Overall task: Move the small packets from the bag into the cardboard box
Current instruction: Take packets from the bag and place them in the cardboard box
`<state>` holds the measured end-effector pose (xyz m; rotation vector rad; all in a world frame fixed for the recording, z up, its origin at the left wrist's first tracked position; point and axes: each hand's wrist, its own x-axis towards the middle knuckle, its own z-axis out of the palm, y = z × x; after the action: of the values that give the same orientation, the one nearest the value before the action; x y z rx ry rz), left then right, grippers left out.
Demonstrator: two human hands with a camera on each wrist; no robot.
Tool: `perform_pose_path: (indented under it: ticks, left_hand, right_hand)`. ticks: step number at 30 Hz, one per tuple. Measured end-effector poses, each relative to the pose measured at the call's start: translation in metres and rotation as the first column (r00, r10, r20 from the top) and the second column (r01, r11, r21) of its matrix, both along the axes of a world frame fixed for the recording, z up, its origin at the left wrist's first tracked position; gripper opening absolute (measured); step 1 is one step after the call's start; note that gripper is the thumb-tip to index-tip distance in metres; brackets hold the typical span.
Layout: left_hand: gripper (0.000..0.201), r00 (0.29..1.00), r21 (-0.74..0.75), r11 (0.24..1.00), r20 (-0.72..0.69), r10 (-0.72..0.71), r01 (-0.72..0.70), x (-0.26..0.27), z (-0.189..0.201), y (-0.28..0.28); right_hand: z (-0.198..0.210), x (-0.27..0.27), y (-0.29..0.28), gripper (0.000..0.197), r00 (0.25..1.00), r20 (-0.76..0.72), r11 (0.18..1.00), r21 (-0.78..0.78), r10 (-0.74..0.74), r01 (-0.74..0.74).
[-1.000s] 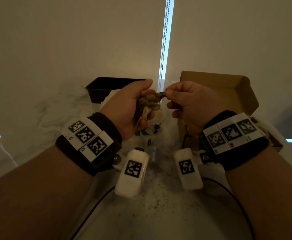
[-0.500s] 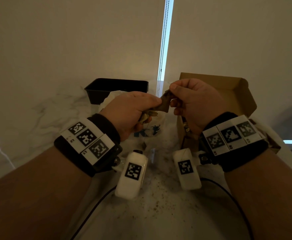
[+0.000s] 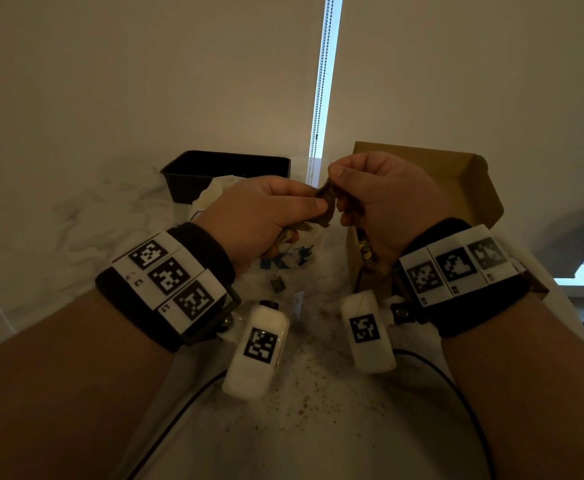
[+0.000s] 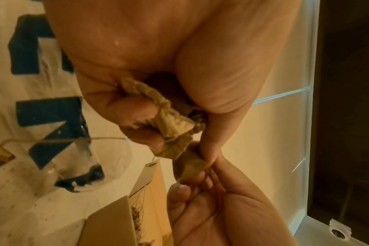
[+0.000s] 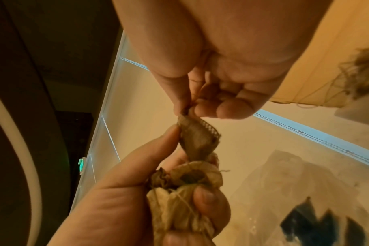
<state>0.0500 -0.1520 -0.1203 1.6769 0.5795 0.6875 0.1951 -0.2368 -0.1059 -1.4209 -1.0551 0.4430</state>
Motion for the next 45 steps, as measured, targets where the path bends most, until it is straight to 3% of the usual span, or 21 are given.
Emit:
perform_pose_path:
  ticks: [6, 10, 13, 17, 21, 28, 34, 45]
  left_hand:
    - [0.017, 0.999, 0.091, 0.995, 0.014, 0.047, -0.048, 0.001, -0.001, 0.000]
    - [0.022, 0.996, 0.026, 0.997, 0.045, 0.075, -0.077, 0.000, -0.001, 0.002]
    - [0.027, 0.994, -0.059, 0.996, 0.084, 0.069, -0.064, 0.000, -0.001, 0.003]
    - [0.033, 0.997, -0.104, 0.995, 0.073, 0.021, -0.014, 0.004, -0.003, 0.001]
    - [0.023, 0.997, -0.135, 0.990, 0.068, -0.025, 0.034, 0.008, -0.006, -0.007]
    - [0.034, 0.998, -0.106, 0.994, 0.052, 0.018, -0.012, 0.007, -0.005, -0.008]
    - [0.031, 0.993, -0.129, 0.988, 0.065, 0.099, -0.090, 0.004, -0.003, -0.003]
    - [0.029, 0.994, -0.139, 0.985, 0.043, 0.105, -0.098, 0.003, -0.001, -0.006]
  right_hand:
    - [0.003, -0.003, -0.002, 0.011, 1.000, 0.031, 1.000, 0.003, 0.004, -0.004]
    - [0.008, 0.003, -0.006, 0.009, 0.998, -0.053, 0.999, -0.031, 0.039, -0.040]
    - [0.015, 0.014, -0.016, 0.015, 0.993, 0.011, 0.985, -0.129, 0.120, -0.118]
    - [0.018, 0.017, -0.025, 0.014, 0.981, 0.003, 0.978, -0.088, 0.192, -0.191]
    - [0.014, 0.016, -0.024, 0.013, 0.965, 0.047, 0.960, -0.132, 0.256, -0.248]
    - [0.011, 0.021, -0.020, 0.021, 0.979, 0.118, 0.982, -0.116, 0.165, -0.152]
    - [0.012, 0.049, -0.022, 0.020, 0.991, -0.107, 0.996, 0.026, -0.079, 0.082]
    - [-0.011, 0.080, -0.004, 0.023, 0.973, -0.106, 0.934, -0.317, -0.206, 0.163]
